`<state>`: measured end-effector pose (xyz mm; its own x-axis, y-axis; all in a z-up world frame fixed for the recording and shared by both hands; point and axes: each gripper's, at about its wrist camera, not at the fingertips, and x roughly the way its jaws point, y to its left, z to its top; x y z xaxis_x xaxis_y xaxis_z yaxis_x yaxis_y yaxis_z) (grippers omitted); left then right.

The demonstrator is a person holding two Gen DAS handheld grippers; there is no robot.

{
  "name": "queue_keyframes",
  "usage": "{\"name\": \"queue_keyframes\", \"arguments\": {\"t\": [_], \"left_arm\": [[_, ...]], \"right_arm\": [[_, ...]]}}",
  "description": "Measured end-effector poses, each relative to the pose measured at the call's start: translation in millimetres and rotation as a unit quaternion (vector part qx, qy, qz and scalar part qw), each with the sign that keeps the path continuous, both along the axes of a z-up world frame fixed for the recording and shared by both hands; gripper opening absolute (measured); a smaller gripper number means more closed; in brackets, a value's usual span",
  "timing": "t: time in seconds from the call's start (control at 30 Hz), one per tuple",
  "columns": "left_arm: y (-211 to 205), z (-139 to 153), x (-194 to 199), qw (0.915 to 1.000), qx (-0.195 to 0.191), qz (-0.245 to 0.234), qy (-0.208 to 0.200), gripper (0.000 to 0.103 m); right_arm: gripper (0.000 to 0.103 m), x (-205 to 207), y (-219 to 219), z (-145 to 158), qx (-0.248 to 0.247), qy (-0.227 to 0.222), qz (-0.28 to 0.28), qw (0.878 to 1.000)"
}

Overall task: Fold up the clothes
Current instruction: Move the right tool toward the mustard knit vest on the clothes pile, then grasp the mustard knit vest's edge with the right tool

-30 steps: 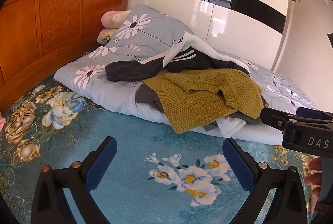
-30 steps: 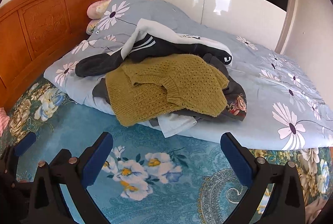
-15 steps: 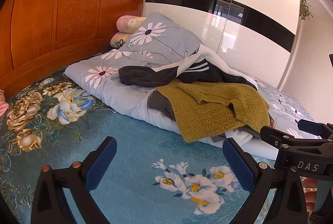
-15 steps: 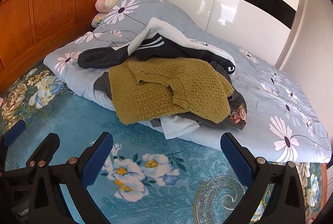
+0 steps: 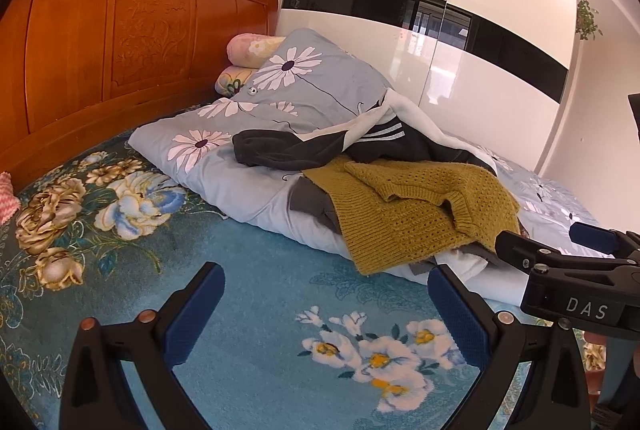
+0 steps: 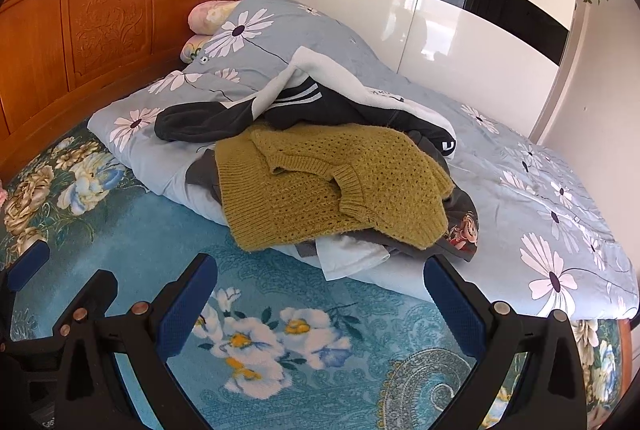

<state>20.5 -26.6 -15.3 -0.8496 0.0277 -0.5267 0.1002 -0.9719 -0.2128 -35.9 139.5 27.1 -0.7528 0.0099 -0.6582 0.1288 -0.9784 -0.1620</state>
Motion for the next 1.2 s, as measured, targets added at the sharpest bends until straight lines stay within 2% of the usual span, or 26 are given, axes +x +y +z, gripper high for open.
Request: {"name": "queue_keyframes", "arguments": {"t": [0.6, 0.93, 1.2], "left_arm": [[-5, -11, -4, 0.9997, 0.024, -0.006, -0.003, 0.103], [-6, -19, -8, 0.9996, 0.025, -0.014, -0.01, 0.103], [-29, -40, 18, 0.9994, 0.03, -0.012, -0.012, 0.103]], "right_arm": [[0.103, -7, -6, -15, 0.008, -0.017, 0.002, 1.0], [0.103, -13, -7, -24, 0.014, -0.033, 0.004, 0.999], [0.103, -27, -11, -29, 0.049, -0.025, 0.036, 0.998]]}}
